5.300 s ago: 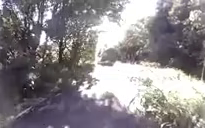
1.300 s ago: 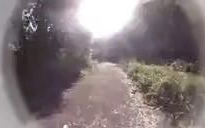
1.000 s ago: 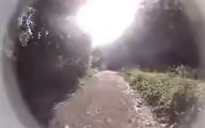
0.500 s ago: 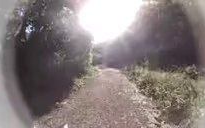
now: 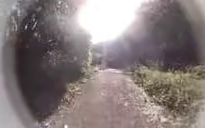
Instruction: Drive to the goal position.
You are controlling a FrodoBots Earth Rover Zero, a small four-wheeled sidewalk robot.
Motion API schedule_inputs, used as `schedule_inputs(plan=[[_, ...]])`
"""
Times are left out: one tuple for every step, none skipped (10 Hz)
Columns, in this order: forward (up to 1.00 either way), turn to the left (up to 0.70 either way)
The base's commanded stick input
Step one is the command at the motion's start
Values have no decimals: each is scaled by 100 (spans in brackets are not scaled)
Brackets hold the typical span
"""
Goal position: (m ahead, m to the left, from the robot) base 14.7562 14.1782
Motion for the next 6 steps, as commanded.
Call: schedule_inputs(plan=[[100,1],[100,1],[100,1],[100,1],[100,1],[100,-11]])
